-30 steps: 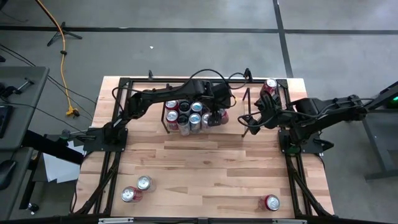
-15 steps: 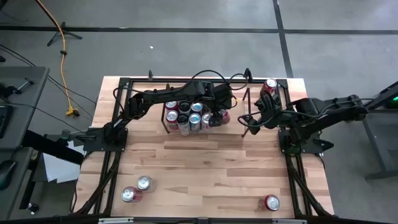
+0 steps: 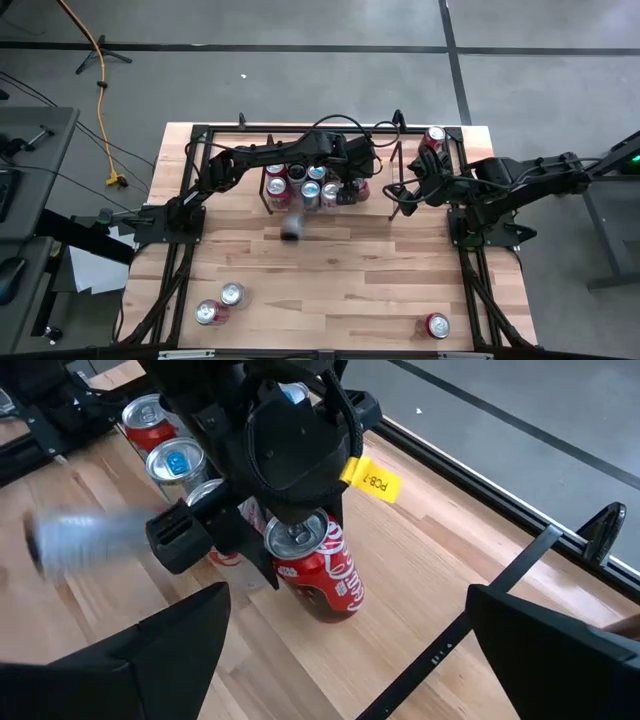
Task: Place canned beverage on shelf
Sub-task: Put the top right red-white soda can on the shelf, then put the white-pink soda can on the shelf aligned with the other white-pink soda cans
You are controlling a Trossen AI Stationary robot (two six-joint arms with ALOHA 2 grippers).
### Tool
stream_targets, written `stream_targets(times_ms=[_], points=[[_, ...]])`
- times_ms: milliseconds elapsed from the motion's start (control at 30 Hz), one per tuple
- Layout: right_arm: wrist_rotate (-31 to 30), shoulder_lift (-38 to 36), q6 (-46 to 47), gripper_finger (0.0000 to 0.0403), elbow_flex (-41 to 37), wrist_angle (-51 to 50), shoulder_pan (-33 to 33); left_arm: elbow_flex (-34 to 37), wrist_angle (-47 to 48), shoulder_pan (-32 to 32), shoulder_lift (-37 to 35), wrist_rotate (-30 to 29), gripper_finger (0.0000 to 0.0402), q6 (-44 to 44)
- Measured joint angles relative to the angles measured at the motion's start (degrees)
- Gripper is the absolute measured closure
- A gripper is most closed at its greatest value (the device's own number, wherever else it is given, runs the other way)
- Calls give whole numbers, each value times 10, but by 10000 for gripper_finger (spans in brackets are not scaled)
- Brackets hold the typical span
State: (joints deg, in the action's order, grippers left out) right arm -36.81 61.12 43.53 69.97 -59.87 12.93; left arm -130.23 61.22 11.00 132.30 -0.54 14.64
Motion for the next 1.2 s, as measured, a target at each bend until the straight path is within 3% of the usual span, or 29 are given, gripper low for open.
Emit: stream_targets(times_ms=[400,600,767,900,1033,1200], points=[[0,0,0,13,0,9,0,2,2,0,3,-3,56,0],[-3,0,0,13,0,9,0,-47,24,0,0,-2,30,-1],[-36,0,0,13,0,12,-2,-40,40,0,-68,6,31,-46],[-76,0,0,13,0,16,-2,-33,84,-2,-129,57,31,-89],[-88,0,0,13,0,21,-2,36,39,-22,-228,67,32,-103],[-75,0,-8,13,0,20,-2,262,-141,-73,-398,-1,32,-162]])
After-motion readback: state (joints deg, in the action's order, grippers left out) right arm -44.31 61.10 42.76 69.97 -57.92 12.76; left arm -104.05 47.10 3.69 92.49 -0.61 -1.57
